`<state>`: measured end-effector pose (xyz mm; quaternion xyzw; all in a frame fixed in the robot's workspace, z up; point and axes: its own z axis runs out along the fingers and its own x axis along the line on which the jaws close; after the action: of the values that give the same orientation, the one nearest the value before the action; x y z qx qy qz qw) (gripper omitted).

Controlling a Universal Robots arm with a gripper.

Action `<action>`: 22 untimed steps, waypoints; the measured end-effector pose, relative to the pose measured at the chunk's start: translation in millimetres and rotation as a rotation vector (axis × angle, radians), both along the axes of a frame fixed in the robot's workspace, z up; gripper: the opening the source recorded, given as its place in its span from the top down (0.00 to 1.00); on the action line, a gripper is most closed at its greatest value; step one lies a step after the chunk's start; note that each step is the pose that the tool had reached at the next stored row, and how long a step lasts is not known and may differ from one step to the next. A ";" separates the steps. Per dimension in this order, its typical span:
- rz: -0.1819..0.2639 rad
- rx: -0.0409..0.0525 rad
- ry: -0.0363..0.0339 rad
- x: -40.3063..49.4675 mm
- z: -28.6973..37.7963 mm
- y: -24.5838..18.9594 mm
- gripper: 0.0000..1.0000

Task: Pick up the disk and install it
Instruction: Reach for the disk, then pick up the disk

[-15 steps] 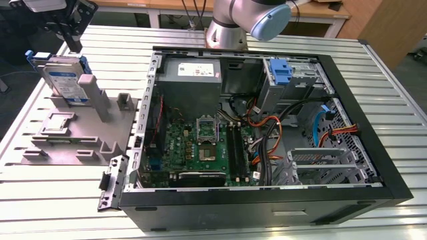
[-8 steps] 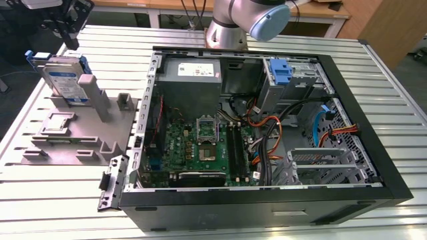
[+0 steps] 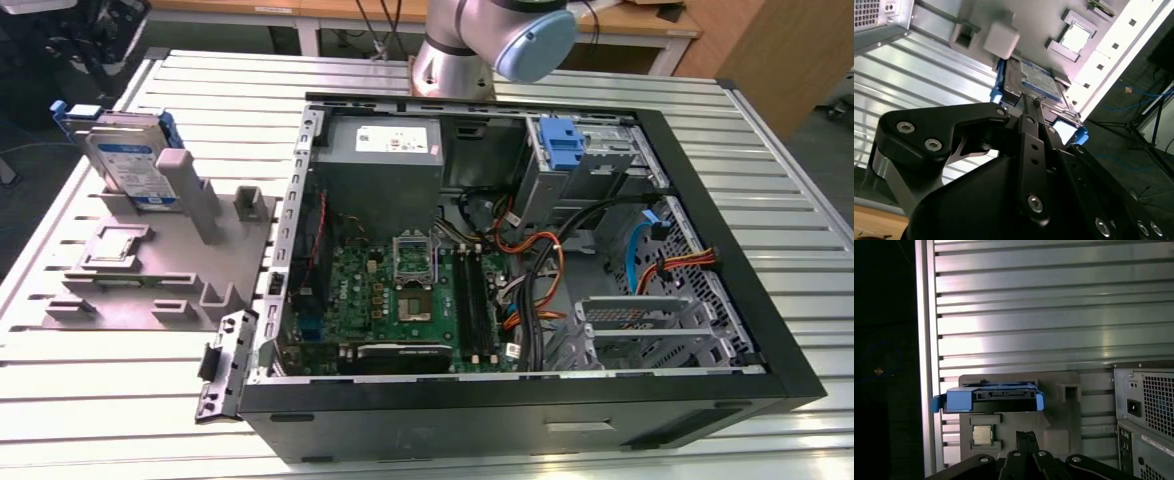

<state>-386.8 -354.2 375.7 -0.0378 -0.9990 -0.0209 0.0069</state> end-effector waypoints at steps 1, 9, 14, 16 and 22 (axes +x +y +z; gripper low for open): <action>0.000 0.0000 0.0000 -4.5 -0.3 0.6 0.90; 0.000 0.0000 0.0000 -35.6 -4.1 6.0 0.90; 0.000 0.0001 -0.0004 -50.5 -6.6 10.5 0.90; 0.000 0.0000 -0.0003 -51.3 -6.9 10.6 0.90; 0.000 0.0000 -0.0002 -51.8 -8.2 10.7 0.90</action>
<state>-438.6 -343.5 367.5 -0.0378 -0.9990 -0.0209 0.0068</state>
